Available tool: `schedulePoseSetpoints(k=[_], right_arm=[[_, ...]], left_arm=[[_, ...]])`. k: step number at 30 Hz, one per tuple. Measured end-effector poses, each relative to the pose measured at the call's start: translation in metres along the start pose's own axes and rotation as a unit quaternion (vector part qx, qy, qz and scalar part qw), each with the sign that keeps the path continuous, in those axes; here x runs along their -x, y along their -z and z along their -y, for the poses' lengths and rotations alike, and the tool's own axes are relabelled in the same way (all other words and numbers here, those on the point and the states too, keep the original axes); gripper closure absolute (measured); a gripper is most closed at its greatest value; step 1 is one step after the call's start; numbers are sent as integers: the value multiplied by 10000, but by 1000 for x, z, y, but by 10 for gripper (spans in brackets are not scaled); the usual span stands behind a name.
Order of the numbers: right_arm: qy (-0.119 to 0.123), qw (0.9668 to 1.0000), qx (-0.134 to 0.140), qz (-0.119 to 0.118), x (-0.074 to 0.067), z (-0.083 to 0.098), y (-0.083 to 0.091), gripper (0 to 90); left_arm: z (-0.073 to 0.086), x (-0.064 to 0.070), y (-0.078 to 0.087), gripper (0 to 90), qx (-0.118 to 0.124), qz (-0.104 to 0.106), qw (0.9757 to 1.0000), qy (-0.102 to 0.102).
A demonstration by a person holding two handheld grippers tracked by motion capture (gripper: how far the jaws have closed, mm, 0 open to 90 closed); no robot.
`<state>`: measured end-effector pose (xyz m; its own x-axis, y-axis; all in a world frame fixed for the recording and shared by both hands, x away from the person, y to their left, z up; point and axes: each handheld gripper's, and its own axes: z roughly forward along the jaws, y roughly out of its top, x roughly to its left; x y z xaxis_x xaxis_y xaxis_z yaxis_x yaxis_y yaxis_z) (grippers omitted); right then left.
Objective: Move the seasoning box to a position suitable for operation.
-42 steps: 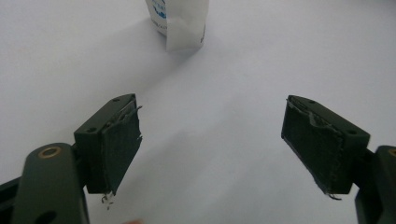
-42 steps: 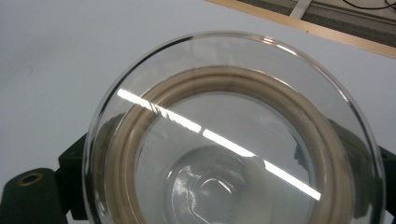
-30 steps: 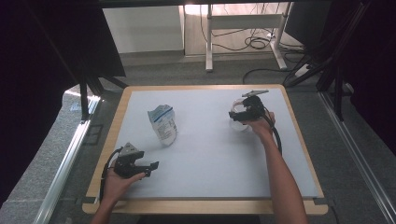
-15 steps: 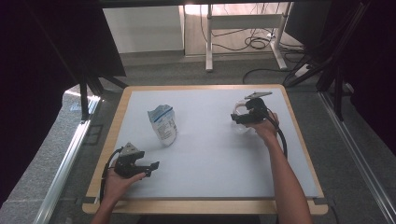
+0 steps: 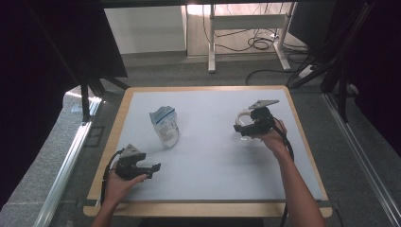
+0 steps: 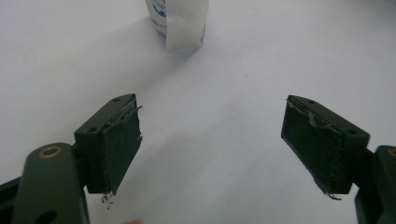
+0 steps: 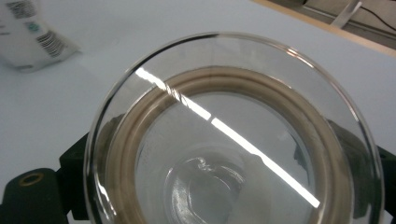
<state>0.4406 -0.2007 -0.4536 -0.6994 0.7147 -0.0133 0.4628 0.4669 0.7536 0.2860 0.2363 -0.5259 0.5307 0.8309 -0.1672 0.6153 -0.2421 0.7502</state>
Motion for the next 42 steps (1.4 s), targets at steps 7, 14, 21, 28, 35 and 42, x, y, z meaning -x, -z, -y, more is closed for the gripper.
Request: schedulePoseSetpoints(k=[7, 14, 21, 28, 35, 42], right_arm=[[172, 9997, -11, -161, -16, 13, 14, 114], [300, 9988, -66, -379, -30, 20, 14, 113], [484, 9971, -147, -571, -48, 21, 5, 113], [580, 9962, -276, -593, -55, 22, -8, 111], [379, 9975, -55, -601, -54, 22, -5, 40], [60, 9960, 770, -449, -50, 8, 38, 63]], left_arm=[[0, 0, -3, 197, -33, 22, 10000, 11], [0, 0, -3, 196, -41, 27, 10000, -6], [2, -3, 1, 197, -12, -9, 10000, 23], [3, -5, 3, 197, -5, -42, 10000, 59], [3, -2, 0, 196, -30, -24, 10000, 68], [2, -1, -3, 196, -52, 3, 10000, 24]])
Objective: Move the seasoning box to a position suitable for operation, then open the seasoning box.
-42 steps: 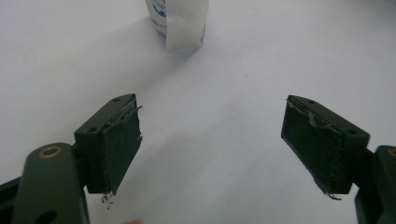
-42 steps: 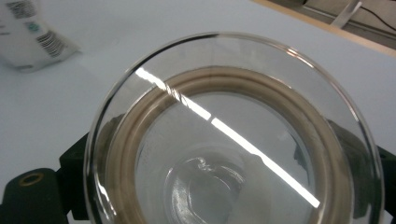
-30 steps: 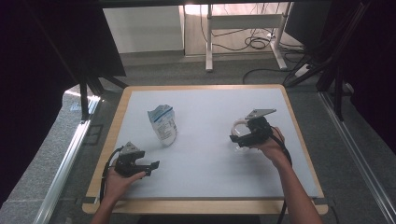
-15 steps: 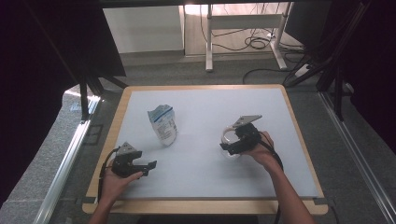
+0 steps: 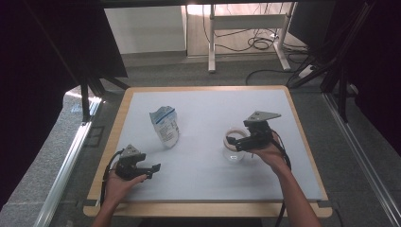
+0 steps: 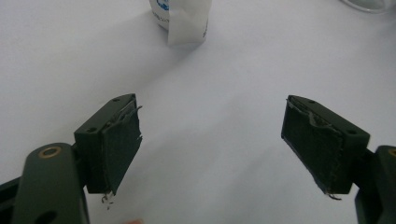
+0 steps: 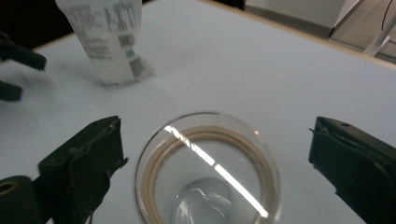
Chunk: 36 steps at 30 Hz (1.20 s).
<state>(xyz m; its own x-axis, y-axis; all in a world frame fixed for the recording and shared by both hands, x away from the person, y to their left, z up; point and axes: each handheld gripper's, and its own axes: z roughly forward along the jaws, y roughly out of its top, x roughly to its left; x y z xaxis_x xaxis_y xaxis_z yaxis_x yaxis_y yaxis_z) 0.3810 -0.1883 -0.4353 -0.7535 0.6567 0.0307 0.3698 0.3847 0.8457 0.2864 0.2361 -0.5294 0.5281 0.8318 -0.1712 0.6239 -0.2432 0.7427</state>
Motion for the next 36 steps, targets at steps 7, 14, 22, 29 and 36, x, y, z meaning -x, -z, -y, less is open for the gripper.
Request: schedulePoseSetpoints(k=[7, 14, 22, 29, 36], right_arm=[[-310, 9980, 521, 154, 8, 9, 37, 459], [-387, 9954, 678, 561, 1, 25, 56, 777], [-604, 9934, 851, 484, 2, 41, 61, 900], [-533, 9943, 721, 575, -3, 46, 55, 900], [-445, 9951, 602, 646, -5, 47, 48, 900]], left_arm=[[-2, 3, 1, 200, 101, 18, 9999, -29], [-1, 6, 2, 213, 181, 43, 9998, 1], [1, 6, 3, 229, 203, 47, 9998, 47], [3, 9, 2, 261, 229, 68, 9997, 71], [5, 13, 0, 292, 298, 82, 9995, 25]])
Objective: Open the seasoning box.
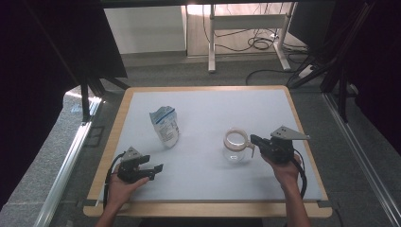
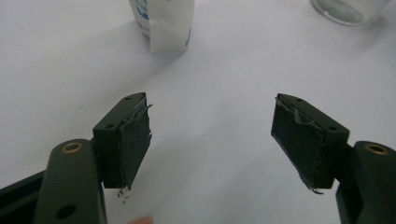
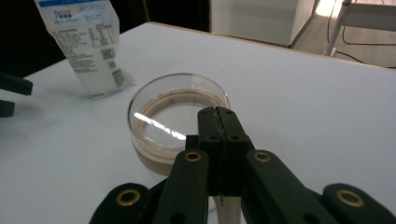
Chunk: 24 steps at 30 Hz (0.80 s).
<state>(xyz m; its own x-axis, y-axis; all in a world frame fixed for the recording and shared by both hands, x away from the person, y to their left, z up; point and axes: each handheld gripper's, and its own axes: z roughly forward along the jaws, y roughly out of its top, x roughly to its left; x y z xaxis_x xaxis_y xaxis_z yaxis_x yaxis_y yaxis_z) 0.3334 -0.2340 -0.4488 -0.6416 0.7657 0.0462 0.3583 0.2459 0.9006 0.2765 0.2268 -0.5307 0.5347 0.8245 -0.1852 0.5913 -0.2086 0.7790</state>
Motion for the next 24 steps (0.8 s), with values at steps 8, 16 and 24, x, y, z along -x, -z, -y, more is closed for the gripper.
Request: schedulePoseSetpoints(k=[8, 16, 24], right_arm=[[66, 9998, -99, 144, 1, 4, -2, 900], [72, 9999, -56, 143, 1, 6, 0, 900], [67, 9999, -30, 134, 1, 7, 0, 900]], left_arm=[[1, 7, -2, 308, 15, 23, 10000, -62], [0, 16, -4, 321, 56, 88, 9999, -128], [-4, 29, -3, 390, 150, 167, 9995, -213]])
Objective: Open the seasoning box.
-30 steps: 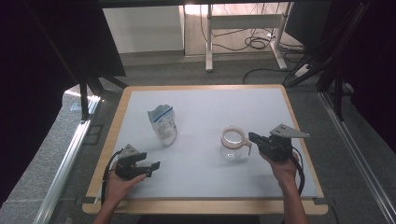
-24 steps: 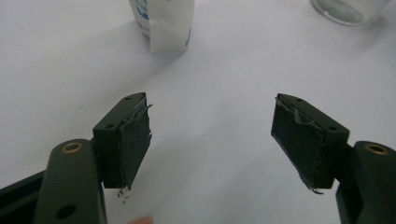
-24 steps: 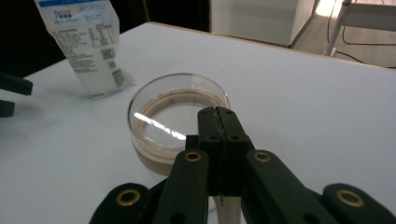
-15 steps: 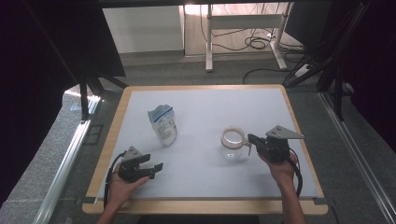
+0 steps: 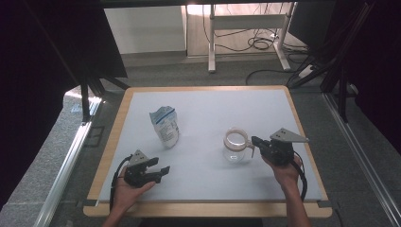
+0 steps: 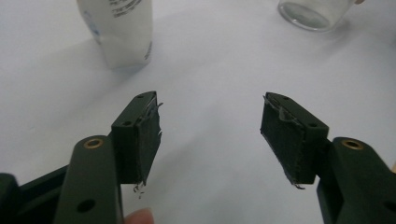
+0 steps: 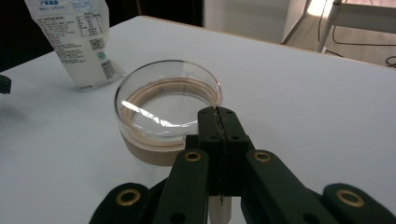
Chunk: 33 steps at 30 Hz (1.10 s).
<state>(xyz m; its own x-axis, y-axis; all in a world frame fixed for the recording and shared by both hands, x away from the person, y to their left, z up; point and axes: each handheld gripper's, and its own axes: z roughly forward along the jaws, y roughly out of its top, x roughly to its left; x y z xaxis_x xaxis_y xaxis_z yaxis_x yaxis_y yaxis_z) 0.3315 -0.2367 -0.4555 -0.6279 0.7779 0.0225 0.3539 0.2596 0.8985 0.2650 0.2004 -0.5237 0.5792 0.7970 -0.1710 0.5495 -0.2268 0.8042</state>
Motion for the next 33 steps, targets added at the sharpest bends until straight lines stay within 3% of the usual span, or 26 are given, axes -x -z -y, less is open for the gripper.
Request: schedulePoseSetpoints(k=[9, 13, 16, 33], right_arm=[[11, 10000, 25, -15, 1, 1, 1, 900], [48, 9999, -76, 103, 1, 2, 0, 900], [8, 10000, 39, 39, 2, 4, 1, 900], [143, 9999, 62, 61, -2, 1, -1, 900]], left_arm=[[-11, 22, -10, 519, 43, 187, 9994, -284], [-19, 27, -14, 585, 97, 287, 9990, -323], [-23, 28, -20, 627, 63, 393, 9987, -310], [-26, 29, -33, 589, -92, 593, 9978, -291]])
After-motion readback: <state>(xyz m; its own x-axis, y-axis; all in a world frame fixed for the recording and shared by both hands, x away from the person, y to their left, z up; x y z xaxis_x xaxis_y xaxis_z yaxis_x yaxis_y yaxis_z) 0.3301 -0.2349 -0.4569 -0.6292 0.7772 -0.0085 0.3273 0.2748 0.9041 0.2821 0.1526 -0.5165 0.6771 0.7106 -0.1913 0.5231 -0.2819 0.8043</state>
